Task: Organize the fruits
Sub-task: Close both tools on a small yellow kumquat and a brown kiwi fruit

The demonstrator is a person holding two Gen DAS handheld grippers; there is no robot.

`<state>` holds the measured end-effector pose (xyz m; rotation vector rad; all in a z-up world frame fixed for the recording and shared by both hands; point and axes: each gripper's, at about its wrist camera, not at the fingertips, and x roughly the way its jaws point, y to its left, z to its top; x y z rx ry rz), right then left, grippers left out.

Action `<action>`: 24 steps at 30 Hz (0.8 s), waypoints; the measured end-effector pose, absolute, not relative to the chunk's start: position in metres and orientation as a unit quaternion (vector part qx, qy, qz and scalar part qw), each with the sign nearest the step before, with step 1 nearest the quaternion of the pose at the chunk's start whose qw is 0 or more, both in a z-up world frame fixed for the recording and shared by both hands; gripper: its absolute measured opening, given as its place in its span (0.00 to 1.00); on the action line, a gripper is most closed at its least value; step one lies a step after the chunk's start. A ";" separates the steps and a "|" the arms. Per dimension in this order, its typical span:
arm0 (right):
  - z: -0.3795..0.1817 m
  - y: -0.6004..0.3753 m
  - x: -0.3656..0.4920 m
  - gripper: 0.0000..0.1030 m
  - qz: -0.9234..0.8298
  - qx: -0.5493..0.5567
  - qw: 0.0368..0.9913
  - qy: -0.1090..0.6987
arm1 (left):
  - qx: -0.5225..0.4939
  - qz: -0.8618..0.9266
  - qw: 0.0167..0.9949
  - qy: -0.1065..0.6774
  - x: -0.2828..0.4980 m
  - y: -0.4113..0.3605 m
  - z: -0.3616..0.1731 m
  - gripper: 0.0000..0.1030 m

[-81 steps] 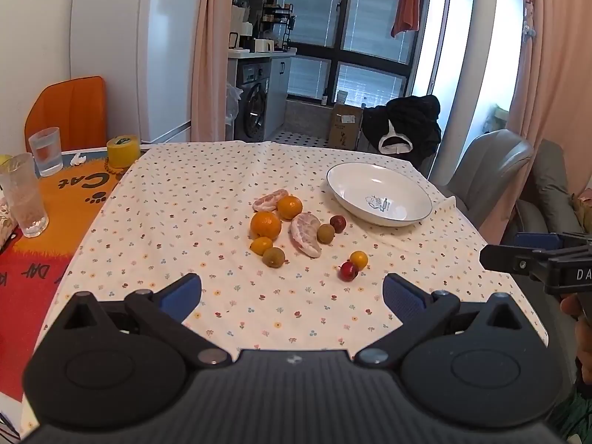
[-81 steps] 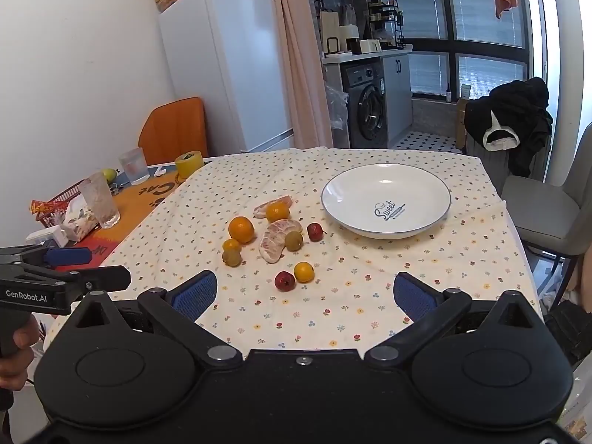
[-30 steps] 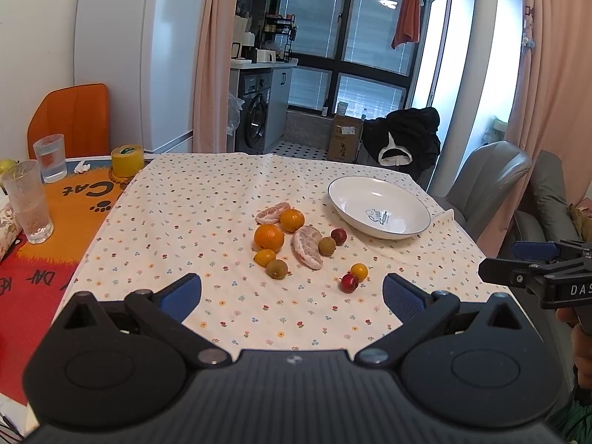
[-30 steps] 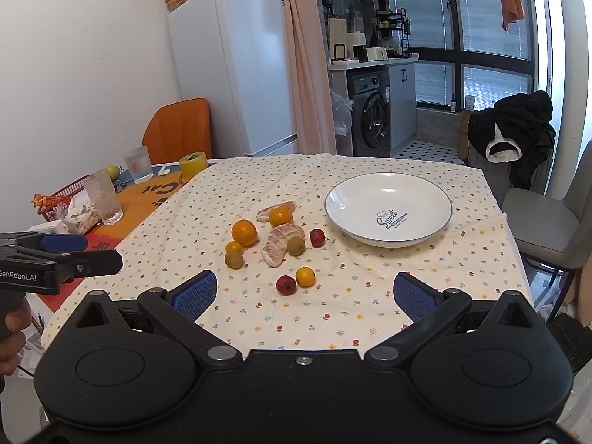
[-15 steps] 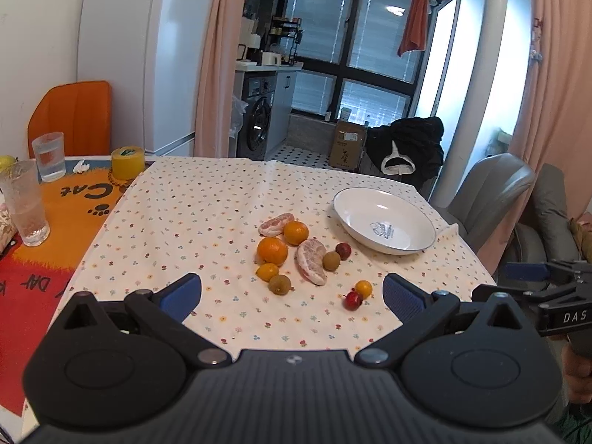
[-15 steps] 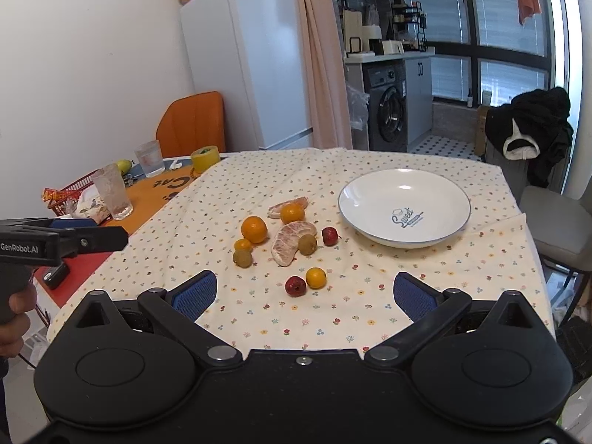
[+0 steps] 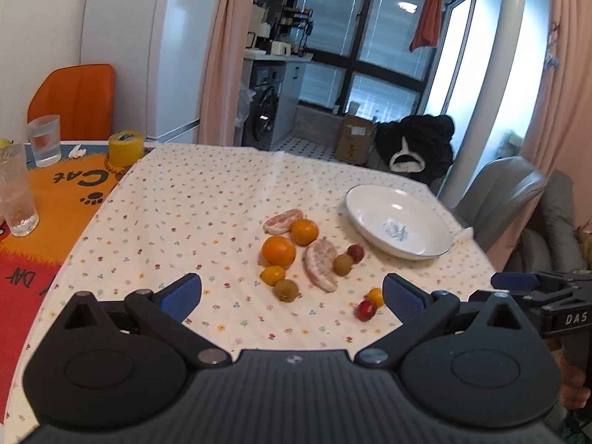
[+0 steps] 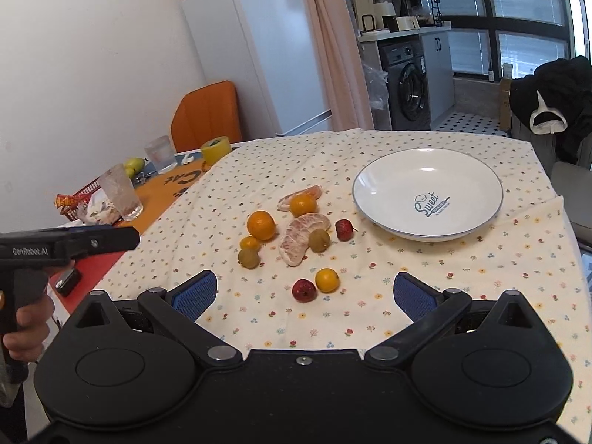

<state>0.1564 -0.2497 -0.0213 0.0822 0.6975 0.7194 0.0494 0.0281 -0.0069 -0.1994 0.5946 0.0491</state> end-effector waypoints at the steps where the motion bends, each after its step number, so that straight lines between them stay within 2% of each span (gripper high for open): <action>1: -0.024 -0.249 0.159 1.00 0.345 0.040 0.875 0.337 | -0.099 0.024 0.950 0.294 0.052 0.028 -0.010 1.00; 9: -0.035 -0.246 0.185 0.97 0.356 0.051 0.866 0.346 | -0.115 0.023 0.946 0.301 0.077 0.035 -0.025 1.00; 11: -0.038 -0.244 0.193 0.94 0.355 0.051 0.867 0.346 | -0.121 0.022 0.945 0.304 0.086 0.038 -0.029 0.98; 14: -0.047 -0.241 0.207 0.83 0.360 0.058 0.859 0.359 | -0.125 0.025 0.943 0.307 0.097 0.041 -0.036 0.98; 17: -0.058 -0.235 0.217 0.76 0.364 0.057 0.852 0.371 | -0.124 0.031 0.941 0.314 0.108 0.043 -0.043 0.91; 19: -0.065 -0.231 0.224 0.67 0.367 0.060 0.847 0.381 | -0.127 0.031 0.938 0.321 0.115 0.045 -0.049 0.85; 24: -0.080 -0.225 0.239 0.53 0.369 0.064 0.836 0.402 | -0.132 0.025 0.930 0.342 0.133 0.047 -0.064 0.67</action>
